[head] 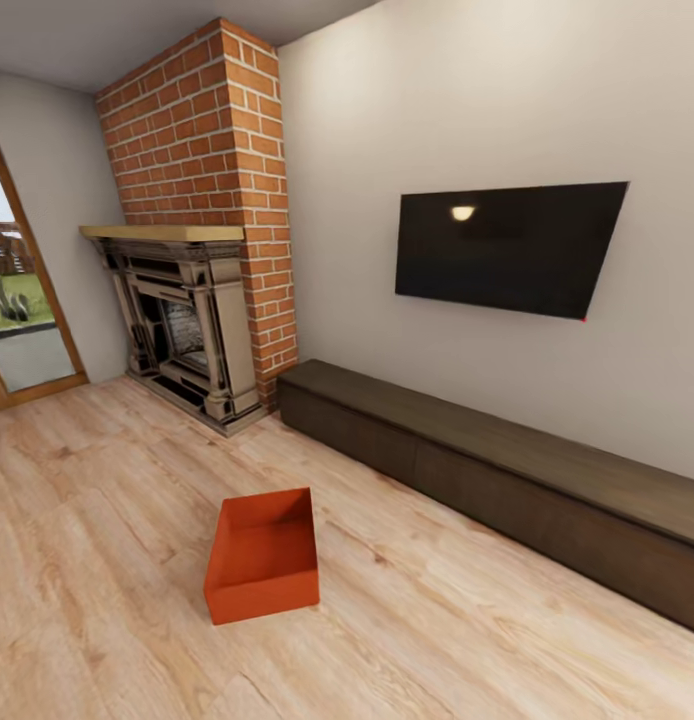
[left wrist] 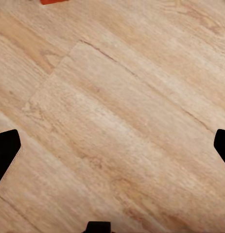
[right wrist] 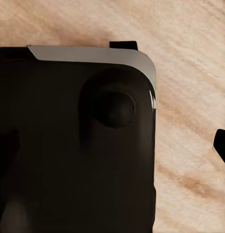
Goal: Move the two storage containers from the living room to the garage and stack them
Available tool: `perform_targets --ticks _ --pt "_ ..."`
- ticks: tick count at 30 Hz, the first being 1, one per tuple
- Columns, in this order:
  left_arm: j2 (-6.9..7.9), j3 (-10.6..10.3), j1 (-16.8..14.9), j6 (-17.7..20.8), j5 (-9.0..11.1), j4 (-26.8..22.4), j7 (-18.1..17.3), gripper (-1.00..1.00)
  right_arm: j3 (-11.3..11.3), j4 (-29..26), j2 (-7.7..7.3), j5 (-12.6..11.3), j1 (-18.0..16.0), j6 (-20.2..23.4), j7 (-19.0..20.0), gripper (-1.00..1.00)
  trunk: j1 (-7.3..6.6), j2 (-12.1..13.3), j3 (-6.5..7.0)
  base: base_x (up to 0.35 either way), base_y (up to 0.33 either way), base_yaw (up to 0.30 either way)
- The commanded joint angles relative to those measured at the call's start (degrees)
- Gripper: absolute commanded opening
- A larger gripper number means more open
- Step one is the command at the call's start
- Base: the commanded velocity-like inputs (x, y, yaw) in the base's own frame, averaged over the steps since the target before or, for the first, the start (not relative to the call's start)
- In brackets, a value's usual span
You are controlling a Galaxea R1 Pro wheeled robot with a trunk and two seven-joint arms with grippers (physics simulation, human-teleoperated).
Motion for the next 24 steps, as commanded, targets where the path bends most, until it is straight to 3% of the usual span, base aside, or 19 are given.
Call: perform_targets --ticks 1,18,24 --pt "-0.01 -0.5 -0.1 -0.2 0.6 0.1 0.2 1.00 -0.2 0.0 -0.02 0.0 0.0 -0.2 0.2 1.00 0.03 0.0 -0.06 0.344 0.000 0.248" --pt "-0.01 -0.5 -0.1 -0.2 0.6 0.1 0.2 1.00 -0.2 0.0 -0.02 0.1 0.0 -0.2 0.3 1.00 0.03 0.0 -0.27 0.342 0.030 0.250" --pt "-0.01 -0.5 -0.1 -0.2 0.6 0.1 0.2 1.00 -0.3 0.1 -0.30 0.3 0.2 -0.2 0.3 1.00 0.03 0.0 -0.38 0.321 0.116 0.079"
